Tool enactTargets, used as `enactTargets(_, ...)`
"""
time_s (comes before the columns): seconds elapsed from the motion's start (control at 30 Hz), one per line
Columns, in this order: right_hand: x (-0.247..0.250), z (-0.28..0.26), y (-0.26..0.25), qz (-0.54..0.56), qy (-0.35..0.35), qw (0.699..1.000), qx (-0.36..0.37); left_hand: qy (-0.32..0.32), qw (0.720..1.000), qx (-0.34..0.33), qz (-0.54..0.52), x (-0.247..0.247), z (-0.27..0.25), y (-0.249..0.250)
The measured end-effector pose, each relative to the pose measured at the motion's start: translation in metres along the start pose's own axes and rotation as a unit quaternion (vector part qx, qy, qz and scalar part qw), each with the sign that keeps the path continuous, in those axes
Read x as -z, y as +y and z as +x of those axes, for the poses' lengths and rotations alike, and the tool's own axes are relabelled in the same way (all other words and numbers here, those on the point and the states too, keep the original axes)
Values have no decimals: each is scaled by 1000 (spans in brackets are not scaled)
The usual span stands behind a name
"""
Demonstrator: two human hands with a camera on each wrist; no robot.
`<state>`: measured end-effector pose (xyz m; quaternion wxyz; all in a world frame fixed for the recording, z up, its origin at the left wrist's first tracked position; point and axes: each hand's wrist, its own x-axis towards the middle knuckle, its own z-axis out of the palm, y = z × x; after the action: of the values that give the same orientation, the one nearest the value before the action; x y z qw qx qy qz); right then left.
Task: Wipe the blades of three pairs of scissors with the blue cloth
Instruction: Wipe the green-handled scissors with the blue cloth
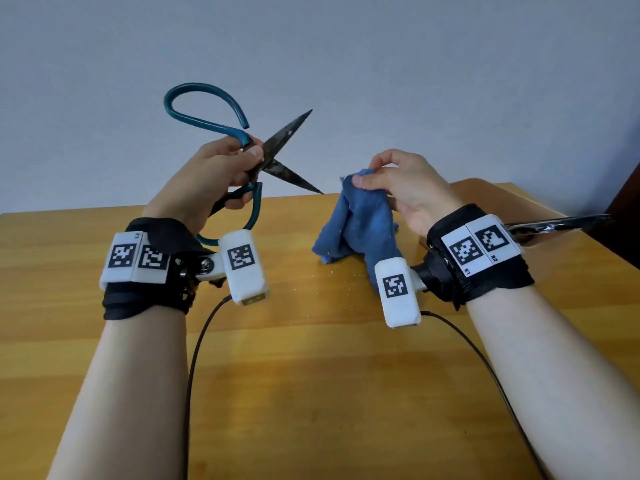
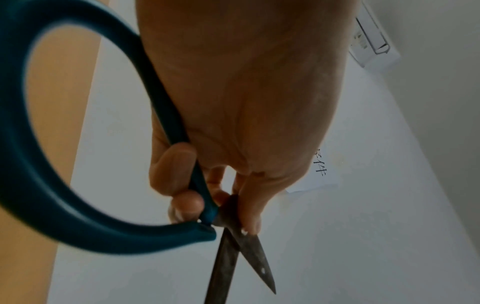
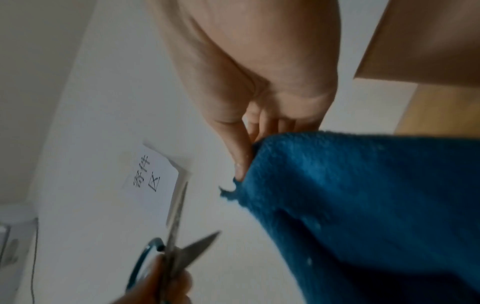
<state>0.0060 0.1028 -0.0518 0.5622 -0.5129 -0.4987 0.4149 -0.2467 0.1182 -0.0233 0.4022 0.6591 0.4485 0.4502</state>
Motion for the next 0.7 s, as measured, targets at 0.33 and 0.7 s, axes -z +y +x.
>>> enactTargets(0.33, -6, -3, -10, 120, 86, 986, 73, -64, 985, 15, 160, -15, 2, -3)
enactTargets(0.7, -27, -9, -4, -107, 4, 982, 155, -152, 950, -2, 273, -30, 1, 4)
